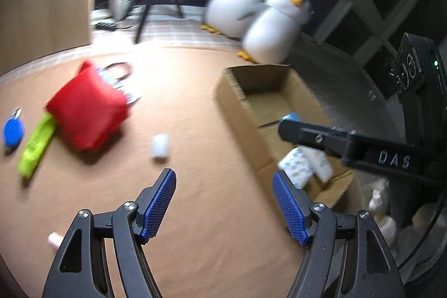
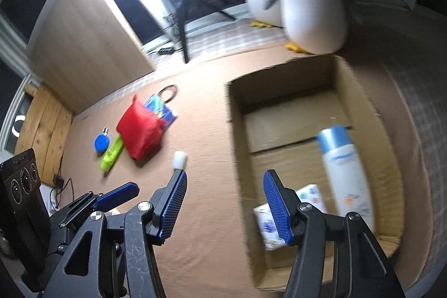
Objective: Organize objects
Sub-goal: 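Grasp the white cylinder with the right gripper while the left grasps the pink-white bottle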
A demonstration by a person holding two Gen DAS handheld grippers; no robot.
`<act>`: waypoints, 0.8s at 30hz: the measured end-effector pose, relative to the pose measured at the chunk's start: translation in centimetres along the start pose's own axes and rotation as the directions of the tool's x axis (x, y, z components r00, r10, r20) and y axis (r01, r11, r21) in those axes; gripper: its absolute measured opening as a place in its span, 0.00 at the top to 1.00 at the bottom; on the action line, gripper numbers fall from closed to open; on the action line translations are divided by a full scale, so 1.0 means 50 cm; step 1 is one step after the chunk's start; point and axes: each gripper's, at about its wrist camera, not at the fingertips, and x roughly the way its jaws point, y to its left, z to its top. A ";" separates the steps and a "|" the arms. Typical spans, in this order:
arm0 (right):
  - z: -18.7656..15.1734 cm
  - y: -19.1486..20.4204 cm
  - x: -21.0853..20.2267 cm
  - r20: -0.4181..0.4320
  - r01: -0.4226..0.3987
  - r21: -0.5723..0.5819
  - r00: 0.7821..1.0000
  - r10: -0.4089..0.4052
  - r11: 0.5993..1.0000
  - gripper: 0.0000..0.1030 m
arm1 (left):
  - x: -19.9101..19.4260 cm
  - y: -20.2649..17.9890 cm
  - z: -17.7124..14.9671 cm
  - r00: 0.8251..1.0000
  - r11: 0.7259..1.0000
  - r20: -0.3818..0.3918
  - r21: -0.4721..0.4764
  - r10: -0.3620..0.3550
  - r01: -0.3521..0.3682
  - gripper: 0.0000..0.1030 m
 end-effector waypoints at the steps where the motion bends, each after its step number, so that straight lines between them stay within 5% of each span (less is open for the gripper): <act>1: 0.000 0.011 0.006 -0.005 -0.005 -0.010 1.000 0.005 1.000 0.48 | -0.007 0.019 -0.009 1.000 1.000 -0.005 -0.010 0.022 -0.022 0.27; 11: 0.003 0.102 0.076 -0.056 -0.040 -0.082 0.998 0.036 0.996 0.48 | -0.077 0.219 -0.128 0.990 0.968 -0.051 -0.212 0.130 -0.138 0.27; 18: 0.007 0.141 0.132 -0.103 -0.057 -0.106 0.994 0.046 0.993 0.48 | -0.083 0.328 -0.200 0.989 0.923 -0.087 -0.360 0.115 -0.139 0.28; 24: 0.013 0.148 0.173 -0.139 -0.053 -0.101 0.990 0.039 0.993 0.48 | -0.067 0.358 -0.210 0.988 0.906 -0.100 -0.397 0.119 -0.149 0.28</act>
